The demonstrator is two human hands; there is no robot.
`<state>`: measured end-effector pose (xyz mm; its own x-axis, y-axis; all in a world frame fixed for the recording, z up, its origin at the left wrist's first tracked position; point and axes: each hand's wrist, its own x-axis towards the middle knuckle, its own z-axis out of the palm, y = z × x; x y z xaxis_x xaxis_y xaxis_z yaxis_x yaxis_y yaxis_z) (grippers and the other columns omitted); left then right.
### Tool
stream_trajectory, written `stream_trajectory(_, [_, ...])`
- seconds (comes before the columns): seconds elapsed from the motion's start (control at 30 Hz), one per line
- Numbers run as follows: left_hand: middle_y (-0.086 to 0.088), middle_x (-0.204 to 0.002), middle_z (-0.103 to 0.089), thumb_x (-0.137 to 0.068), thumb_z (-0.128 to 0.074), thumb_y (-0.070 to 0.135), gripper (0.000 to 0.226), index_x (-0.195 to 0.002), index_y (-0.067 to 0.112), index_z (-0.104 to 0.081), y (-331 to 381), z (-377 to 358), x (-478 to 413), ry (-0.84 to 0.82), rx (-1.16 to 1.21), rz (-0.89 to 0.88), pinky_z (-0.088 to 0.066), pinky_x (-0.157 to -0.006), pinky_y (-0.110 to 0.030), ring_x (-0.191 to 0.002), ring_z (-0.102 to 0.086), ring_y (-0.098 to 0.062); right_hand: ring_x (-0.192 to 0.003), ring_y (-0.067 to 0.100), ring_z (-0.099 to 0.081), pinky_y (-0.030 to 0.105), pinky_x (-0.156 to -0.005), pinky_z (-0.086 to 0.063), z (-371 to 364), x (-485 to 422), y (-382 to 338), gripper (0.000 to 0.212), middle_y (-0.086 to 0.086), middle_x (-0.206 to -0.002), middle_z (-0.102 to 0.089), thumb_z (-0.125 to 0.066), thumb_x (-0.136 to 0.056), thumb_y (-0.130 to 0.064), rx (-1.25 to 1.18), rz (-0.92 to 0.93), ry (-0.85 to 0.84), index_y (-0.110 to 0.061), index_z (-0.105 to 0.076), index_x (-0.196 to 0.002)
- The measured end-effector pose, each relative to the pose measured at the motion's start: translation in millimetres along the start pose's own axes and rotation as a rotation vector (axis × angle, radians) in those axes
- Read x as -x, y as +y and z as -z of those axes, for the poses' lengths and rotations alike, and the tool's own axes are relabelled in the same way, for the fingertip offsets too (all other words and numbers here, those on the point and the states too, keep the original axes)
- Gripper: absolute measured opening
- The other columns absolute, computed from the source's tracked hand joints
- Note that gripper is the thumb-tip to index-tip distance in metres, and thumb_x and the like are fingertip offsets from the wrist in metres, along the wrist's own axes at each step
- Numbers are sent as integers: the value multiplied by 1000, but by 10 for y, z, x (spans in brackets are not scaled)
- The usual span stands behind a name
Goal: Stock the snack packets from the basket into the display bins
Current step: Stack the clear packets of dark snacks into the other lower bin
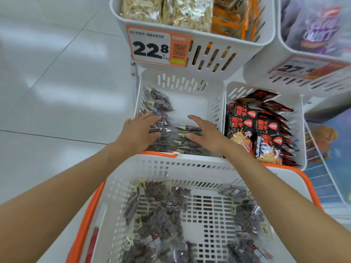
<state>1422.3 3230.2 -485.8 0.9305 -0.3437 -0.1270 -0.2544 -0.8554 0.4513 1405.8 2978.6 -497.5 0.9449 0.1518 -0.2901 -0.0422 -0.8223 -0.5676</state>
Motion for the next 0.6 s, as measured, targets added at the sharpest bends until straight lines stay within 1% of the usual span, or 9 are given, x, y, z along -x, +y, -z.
stream_trajectory(0.07, [2,-150,-44,-95,-61,34,48,-141,31,-48,113,56,146,96,91,12,-35,-111,-49,-136,-43,-24,-146,26,-21,45,-120,-18,56,190,-161,63,2,-156,-34,-59,-96,-38,32,30,138,-29,-30,-151])
stream_trajectory(0.13, [0,-139,-56,-93,-64,28,42,-134,28,-56,223,94,352,157,193,28,-41,-105,-47,-127,-51,-25,-141,20,-31,37,-116,-25,62,484,-396,53,1,-149,-42,-58,-98,-30,-24,81,312,-24,-39,-147])
stream_trajectory(0.23, [-2,-127,-62,-91,-66,23,37,-128,24,-61,319,95,799,194,327,16,-46,-101,-46,-119,-55,-24,-104,7,-57,25,-91,-48,-113,1070,-733,30,-3,-118,-62,-55,-98,-16,-254,117,452,-19,-58,-127])
stream_trajectory(0.3, [0,-122,-64,-91,-67,22,35,-125,23,-62,321,69,1140,211,306,0,-46,-100,-42,-114,-55,-22,-87,9,-61,25,-77,-51,-391,1434,-781,19,-5,-101,-66,-54,-98,-14,-305,91,377,-20,-64,-113])
stream_trajectory(0.37, [0,-119,-63,-89,-69,20,32,-121,22,-64,267,31,1473,245,269,0,-43,-100,-38,-110,-55,-21,-92,12,-63,27,-78,-51,-748,1675,-696,17,-6,-103,-66,-54,-98,-15,-266,13,172,-23,-64,-111])
stream_trajectory(0.43, [1,-123,-62,-88,-69,18,31,-119,23,-64,179,3,1756,248,282,51,-43,-100,-37,-112,-54,-22,-117,18,-57,29,-95,-46,-1131,1769,-549,32,-2,-127,-59,-55,-100,-21,-231,-131,-77,-19,-56,-132])
stream_trajectory(0.5, [2,-125,-62,-90,-66,19,31,-121,23,-63,93,-16,1997,241,275,96,-41,-99,-34,-114,-52,-22,-139,25,-39,34,-109,-36,-1510,1761,-459,61,4,-154,-36,-55,-100,-32,-239,-296,-261,-14,-29,-152])
stream_trajectory(0.57, [3,-122,-61,-91,-65,19,31,-121,24,-62,28,-7,2197,249,271,112,-40,-96,-30,-111,-50,-19,-145,29,-28,38,-115,-32,-1849,1720,-460,80,7,-162,-18,-58,-97,-39,-226,-408,-306,-10,-12,-156])
stream_trajectory(0.6, [3,-118,-60,-92,-65,18,30,-121,24,-62,18,19,2284,250,281,119,-39,-93,-28,-107,-49,-17,-143,31,-33,41,-113,-36,-1980,1706,-487,81,10,-161,-22,-60,-96,-39,-202,-438,-280,-9,-15,-156])
